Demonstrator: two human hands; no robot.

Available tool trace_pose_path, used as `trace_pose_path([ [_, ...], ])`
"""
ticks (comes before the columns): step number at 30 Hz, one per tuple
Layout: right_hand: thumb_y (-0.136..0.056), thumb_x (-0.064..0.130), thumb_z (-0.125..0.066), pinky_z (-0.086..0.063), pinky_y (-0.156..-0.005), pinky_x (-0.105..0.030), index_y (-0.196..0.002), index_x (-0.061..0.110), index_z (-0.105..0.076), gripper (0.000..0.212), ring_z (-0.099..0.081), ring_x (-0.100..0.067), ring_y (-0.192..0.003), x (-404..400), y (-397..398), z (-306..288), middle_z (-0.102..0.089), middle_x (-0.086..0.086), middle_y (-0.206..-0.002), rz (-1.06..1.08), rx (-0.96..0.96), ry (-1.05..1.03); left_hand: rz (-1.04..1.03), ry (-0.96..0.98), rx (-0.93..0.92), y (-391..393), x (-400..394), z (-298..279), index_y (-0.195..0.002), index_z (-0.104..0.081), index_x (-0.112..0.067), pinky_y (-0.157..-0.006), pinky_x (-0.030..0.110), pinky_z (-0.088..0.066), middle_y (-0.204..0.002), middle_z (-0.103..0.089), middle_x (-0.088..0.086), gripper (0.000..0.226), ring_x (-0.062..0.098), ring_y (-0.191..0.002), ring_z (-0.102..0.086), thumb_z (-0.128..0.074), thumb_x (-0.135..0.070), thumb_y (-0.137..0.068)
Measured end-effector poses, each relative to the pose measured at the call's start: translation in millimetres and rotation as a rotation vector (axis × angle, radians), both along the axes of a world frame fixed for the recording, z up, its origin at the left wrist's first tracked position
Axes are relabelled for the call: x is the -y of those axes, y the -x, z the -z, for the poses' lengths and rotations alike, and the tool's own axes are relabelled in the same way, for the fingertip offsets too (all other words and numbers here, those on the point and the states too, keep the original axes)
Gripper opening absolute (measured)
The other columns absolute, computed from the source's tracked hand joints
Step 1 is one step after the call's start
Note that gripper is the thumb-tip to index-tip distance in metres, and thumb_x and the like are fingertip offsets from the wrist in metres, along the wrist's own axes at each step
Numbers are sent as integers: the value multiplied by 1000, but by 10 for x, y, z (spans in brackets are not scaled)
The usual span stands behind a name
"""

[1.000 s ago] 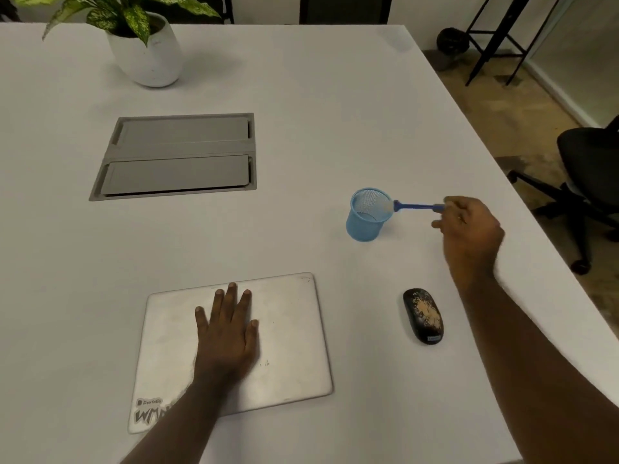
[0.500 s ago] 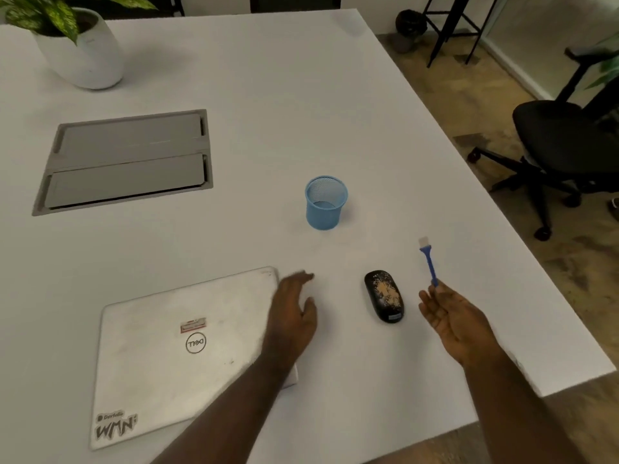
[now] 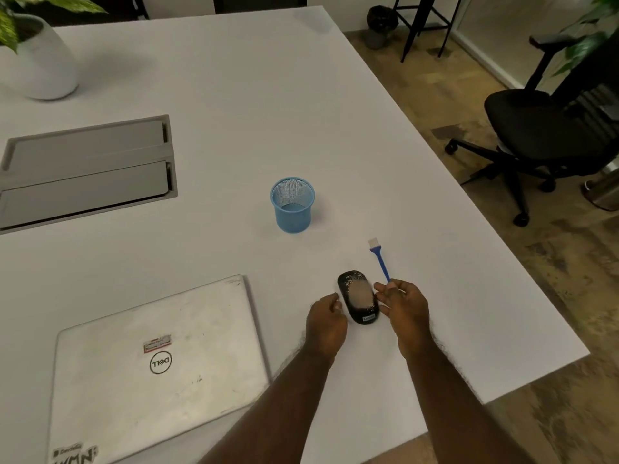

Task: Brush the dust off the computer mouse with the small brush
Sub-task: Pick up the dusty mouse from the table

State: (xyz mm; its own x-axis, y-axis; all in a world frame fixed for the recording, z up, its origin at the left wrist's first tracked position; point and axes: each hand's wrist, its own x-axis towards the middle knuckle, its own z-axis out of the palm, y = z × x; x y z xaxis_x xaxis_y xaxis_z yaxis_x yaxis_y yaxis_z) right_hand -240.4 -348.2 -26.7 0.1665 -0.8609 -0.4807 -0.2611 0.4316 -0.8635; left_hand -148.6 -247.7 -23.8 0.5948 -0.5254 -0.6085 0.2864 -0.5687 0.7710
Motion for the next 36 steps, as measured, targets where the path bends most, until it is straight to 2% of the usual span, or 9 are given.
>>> trace_pose_path([
  [3, -102, 15, -49, -57, -89, -38, -113, 6, -58, 16, -70, -25, -98, -6, -21, 71, -73, -14, -109, 3, -39, 18, 16, -7, 46, 25, 66, 19, -112, -64, -7, -93, 42, -50, -106, -63, 9, 31, 27, -102, -59, -39, -2, -94],
  [6, -102, 14, -49, -56, -95, -44, -115, 5, -59, 19, -71, -27, -101, -3, -26, 129, -74, -14, -108, 17, -33, -5, -8, 1, 41, 49, 125, 13, -109, -67, -7, -85, 33, -51, -103, -65, 8, 33, 21, -93, -59, -38, -4, -95],
  [13, -101, 14, -49, -56, -94, -48, -114, 8, -60, 18, -71, -29, -103, 0, 9, 178, -73, -14, -111, 10, -48, -17, -163, 33, -73, 94, 201, -7, -115, -68, -5, -94, 37, -53, -114, -69, 15, 37, 27, -104, -63, -42, 3, -91],
  [18, -102, 16, -48, -56, -95, -47, -112, 10, -60, 16, -70, -29, -104, -18, 49, 158, -73, -13, -111, 13, -28, -10, -206, -15, -64, 123, 247, -13, -123, -63, -4, -97, 39, -52, -121, -65, 16, 36, 28, -110, -61, -39, -3, -96],
  [21, -102, 16, -49, -57, -92, -44, -104, 15, -61, 12, -71, -28, -102, -24, 70, 128, -73, -11, -108, 10, -14, 1, -211, -16, -62, 128, 261, -19, -123, -61, -5, -90, 33, -53, -120, -64, 15, 35, 26, -107, -60, -38, -6, -97],
  [26, -102, 16, -49, -58, -89, -39, -96, 24, -60, 15, -72, -23, -98, -46, 102, 43, -74, -3, -100, 7, -5, 31, -214, 23, -89, 173, 278, -26, -117, -61, -5, -68, 23, -49, -113, -64, 15, 31, 22, -94, -58, -38, -9, -97],
  [27, -102, 16, -49, -58, -89, -39, -96, 24, -60, 15, -72, -23, -97, -51, 116, 26, -74, -3, -100, 7, -5, 34, -219, 39, -118, 178, 284, -34, -115, -61, -5, -68, 24, -50, -112, -64, 17, 31, 23, -93, -59, -37, -8, -96],
  [31, -102, 17, -49, -58, -87, -38, -96, 23, -60, 14, -72, -24, -98, -86, 180, -57, -74, -5, -104, 16, 5, 42, -248, 109, -252, 196, 278, -86, -115, -59, -3, -88, 38, -55, -115, -63, 19, 29, 30, -105, -62, -37, -8, -97],
  [36, -103, 17, -49, -59, -79, -31, -101, 20, -58, 10, -71, -27, -100, -179, 283, -232, -72, -8, -107, 40, 46, 47, -270, 212, -364, 251, 189, -210, -107, -57, -11, -87, 40, -54, -102, -62, 10, 21, 28, -100, -61, -38, -8, -99],
])
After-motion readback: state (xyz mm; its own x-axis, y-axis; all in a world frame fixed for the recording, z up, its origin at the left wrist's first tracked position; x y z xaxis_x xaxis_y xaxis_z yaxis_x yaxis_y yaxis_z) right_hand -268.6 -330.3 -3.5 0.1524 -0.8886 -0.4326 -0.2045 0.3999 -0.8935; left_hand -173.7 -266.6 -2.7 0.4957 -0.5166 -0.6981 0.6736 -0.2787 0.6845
